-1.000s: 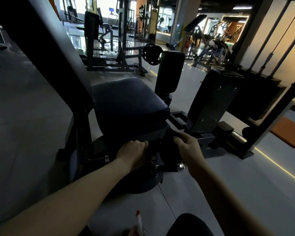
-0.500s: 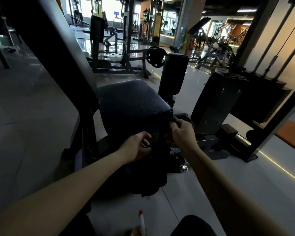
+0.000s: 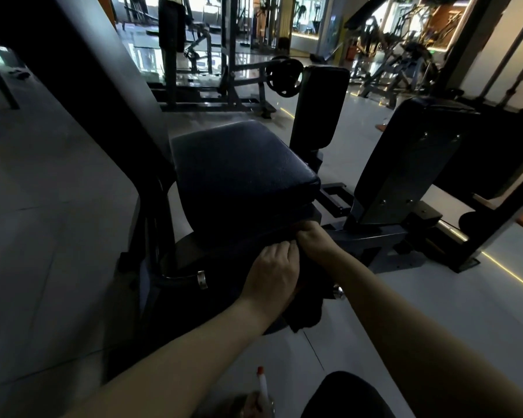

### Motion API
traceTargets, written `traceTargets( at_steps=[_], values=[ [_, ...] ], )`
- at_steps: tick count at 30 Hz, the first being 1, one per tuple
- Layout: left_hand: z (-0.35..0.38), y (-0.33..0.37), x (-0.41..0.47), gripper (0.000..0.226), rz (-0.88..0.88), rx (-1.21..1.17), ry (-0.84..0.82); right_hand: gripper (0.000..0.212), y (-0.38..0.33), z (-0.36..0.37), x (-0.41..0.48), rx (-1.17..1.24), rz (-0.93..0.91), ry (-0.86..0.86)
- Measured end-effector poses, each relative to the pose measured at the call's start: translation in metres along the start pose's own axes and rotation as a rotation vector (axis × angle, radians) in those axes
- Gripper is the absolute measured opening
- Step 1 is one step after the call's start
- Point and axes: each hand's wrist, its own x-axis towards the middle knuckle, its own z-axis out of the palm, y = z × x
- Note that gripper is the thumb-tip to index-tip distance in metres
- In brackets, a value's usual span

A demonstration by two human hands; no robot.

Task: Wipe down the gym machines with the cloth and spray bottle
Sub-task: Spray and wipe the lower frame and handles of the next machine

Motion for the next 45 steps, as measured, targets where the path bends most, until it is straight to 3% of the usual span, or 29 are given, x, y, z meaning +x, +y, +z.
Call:
traceTargets(
  at_steps=[3,6,9,13,15,17,19,22,25,26,30,33,36,42,44,45],
  values=[
    [0.001,-0.004,0.01,0.025,0.015,-0.009,0.054,0.02,0.006,0.01,0.004,0.093,0.059,0.176],
    [-0.007,-0.01,0.014,0.023,0.029,-0.024,-0.081,0.022,0.003,0.013,-0.001,0.099,0.111,0.309],
    [-0.026,-0.012,0.026,0.019,0.071,0.042,-0.267,0.02,-0.005,0.006,-0.007,0.119,0.097,0.197],
    [-0.053,-0.03,0.037,0.016,0.174,0.085,-0.365,0.025,-0.013,-0.022,-0.029,0.271,0.089,0.125],
    [-0.06,-0.047,0.031,0.017,0.139,0.073,-0.384,0.017,-0.009,-0.036,-0.041,0.272,0.027,0.142],
    [-0.064,-0.065,0.022,0.019,0.023,0.038,-0.43,0.015,-0.005,-0.039,-0.051,0.16,-0.001,0.049],
    [-0.066,-0.072,0.012,0.019,-0.089,-0.022,-0.376,0.017,-0.003,-0.034,-0.055,0.021,-0.002,-0.032],
    [-0.069,-0.049,0.005,0.051,-0.104,-0.236,-0.262,0.015,-0.004,-0.025,-0.051,0.047,-0.001,-0.03],
    [-0.054,-0.013,0.017,0.081,-0.183,-0.293,-0.526,0.015,-0.004,-0.017,-0.043,0.02,0.005,0.045],
    [-0.047,-0.006,0.023,0.079,-0.211,-0.237,-0.556,0.016,-0.003,-0.015,-0.042,0.011,0.011,0.068],
    [-0.03,-0.008,0.042,0.027,-0.256,-0.191,-0.517,0.016,0.007,-0.028,-0.052,0.295,0.106,0.073],
    [-0.026,-0.013,0.051,0.023,-0.24,-0.213,-0.586,0.018,0.019,-0.039,-0.062,0.271,0.165,-0.048],
    [-0.025,-0.021,0.061,0.013,-0.267,-0.406,-0.735,0.024,0.021,-0.039,-0.063,0.171,0.176,-0.092],
    [-0.03,-0.039,0.092,0.01,-0.303,-0.671,-1.2,0.018,0.019,-0.033,-0.066,-0.055,0.124,0.046],
    [-0.031,-0.039,0.094,0.012,-0.328,-0.717,-1.235,0.022,0.02,-0.026,-0.069,-0.064,0.098,0.096],
    [-0.031,-0.037,0.09,0.018,-0.323,-0.71,-1.174,0.023,0.019,-0.023,-0.071,-0.058,0.086,0.123]
  ],
)
